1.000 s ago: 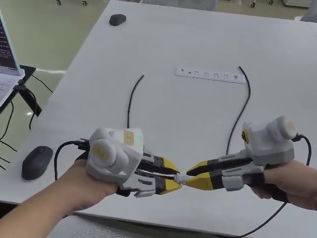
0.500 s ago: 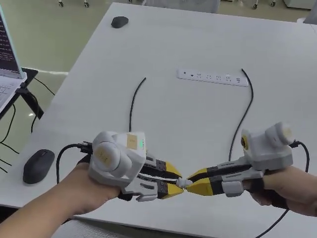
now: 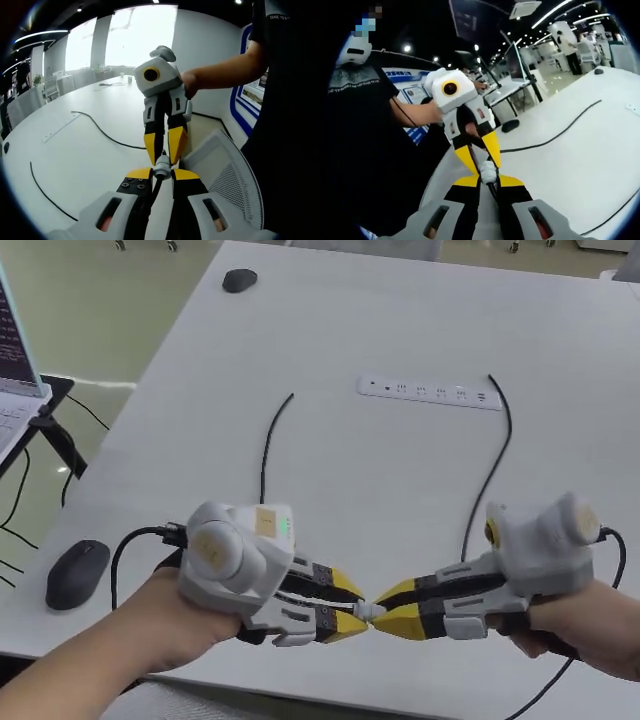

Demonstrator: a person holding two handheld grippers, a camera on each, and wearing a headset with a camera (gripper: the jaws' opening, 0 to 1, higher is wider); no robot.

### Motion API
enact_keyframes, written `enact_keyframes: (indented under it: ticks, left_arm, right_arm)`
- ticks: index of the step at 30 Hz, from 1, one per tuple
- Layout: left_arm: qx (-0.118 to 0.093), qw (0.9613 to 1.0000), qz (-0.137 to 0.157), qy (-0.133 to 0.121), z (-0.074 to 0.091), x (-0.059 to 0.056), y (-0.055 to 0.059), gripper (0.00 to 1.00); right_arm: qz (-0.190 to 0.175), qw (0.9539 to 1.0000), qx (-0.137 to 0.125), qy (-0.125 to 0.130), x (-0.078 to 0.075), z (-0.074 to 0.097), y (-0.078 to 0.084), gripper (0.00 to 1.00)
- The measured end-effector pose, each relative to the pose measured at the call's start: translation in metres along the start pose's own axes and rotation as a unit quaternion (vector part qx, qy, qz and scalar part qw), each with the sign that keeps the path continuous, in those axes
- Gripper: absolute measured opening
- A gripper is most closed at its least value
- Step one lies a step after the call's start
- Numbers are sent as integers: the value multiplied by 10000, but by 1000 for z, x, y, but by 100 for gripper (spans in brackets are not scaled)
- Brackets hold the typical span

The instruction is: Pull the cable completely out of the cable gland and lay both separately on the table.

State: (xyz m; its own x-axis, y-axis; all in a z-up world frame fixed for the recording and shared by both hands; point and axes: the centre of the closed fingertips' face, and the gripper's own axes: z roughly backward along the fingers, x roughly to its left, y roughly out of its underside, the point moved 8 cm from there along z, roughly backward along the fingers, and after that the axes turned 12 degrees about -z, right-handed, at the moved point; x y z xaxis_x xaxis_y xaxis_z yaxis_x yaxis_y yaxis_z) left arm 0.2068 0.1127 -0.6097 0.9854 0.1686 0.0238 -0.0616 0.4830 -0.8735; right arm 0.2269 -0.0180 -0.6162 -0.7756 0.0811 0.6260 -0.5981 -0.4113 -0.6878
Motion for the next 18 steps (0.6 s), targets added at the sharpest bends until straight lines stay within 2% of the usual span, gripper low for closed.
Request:
enact_keyframes:
  ticks: [3,7,9,10,11,13,16,17,18]
  left_arm:
    - [-95,9999,139,-29,3,0,1,15]
    - [-139,9996,261,-17,3,-1,3,15]
    - [-120,9992,375,-26,3,-2,4,15]
    - [-122,9991,399,-36,4,-1,5,15]
    - [-127,9990,430,-46,5,-1,5,15]
    - [-165,9981,598,0,6,-1,6,15]
    - [-264,9972,695,28,6,-1,7,15]
    - [-272,9972,690,28,6,-1,7,15]
    - [-289,9973,675,18,6,-1,6,15]
  right_arm:
    - [354,9993,22,115,-1,1,1,8]
    - [971,9947,109,327,6,1,2,8]
    - [1338,9893,214,549,9,-1,1,8]
    - [1586,9843,281,725,12,-2,0,8]
    - [1648,9822,290,849,14,-3,-1,8]
    - [2018,9734,400,1008,20,-5,-1,8]
    - [2349,9628,504,1241,23,-5,0,8]
    - [2487,9577,550,1341,24,-5,0,7]
    - [2538,9557,568,1377,25,-5,0,7]
